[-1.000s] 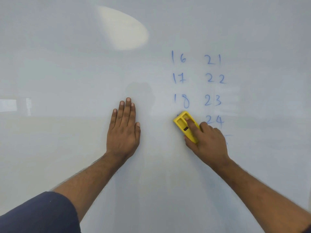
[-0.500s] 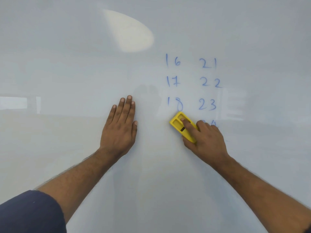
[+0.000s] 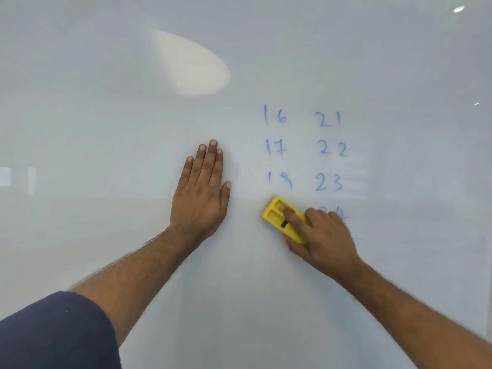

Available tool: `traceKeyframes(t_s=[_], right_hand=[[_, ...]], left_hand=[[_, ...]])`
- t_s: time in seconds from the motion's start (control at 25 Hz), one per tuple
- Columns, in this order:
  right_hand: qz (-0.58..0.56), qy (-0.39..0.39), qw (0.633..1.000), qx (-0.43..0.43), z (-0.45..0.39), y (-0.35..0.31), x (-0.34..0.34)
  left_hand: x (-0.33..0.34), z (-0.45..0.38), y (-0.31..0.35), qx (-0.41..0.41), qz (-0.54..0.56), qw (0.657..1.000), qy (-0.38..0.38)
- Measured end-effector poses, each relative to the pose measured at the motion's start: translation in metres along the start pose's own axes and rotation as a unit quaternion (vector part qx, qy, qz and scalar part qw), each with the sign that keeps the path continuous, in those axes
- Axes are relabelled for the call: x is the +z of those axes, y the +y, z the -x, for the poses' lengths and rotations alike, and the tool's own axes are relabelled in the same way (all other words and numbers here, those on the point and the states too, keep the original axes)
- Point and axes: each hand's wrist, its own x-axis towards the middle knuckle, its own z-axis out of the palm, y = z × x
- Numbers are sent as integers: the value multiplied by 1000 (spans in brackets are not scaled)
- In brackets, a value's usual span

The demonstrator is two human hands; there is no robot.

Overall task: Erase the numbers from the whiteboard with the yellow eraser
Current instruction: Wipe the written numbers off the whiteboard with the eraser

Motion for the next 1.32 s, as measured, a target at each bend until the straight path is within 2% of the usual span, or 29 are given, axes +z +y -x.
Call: traceKeyframes(t_s=[0.12,0.2,0.36,0.48,0.56,0.68,0.76,0.92,1.04,1.12,1.2,1.32], right_hand=[[1,28,989,143,-27,13,-9],[-25,42,983,178,-54,1,-9],[-43,28,992,115,-58,-38,-4],[-9,14,998,56,-36,-19,-5],[3,27,995,95,-36,5,-9],[-33,53,975,213,-63,21,-15],[-59,67,970,227,-88,11,-14],[-59,70,989,113,-93,-22,-6],[-45,55,997,43,-71,-7,-6],[-29,64,996,63,-68,16,-9],[-42,74,988,130,-81,33,-14],[-79,88,977,179,-113,29,-18]], left_hand=[[7,2,0,1,-7,1000,10],[10,1,0,1,-10,1000,17],[8,0,-3,11,-1,1000,20],[6,0,-6,20,-4,1000,18],[5,-1,-6,24,-11,1000,14],[4,-6,-5,23,-23,999,15],[5,-11,-3,24,-28,999,15],[5,-19,0,22,-29,999,19],[0,-24,2,17,-35,999,13],[-4,-31,3,12,-36,999,-1],[-7,-40,5,10,-40,999,-13],[-8,-56,8,7,-40,999,-12]])
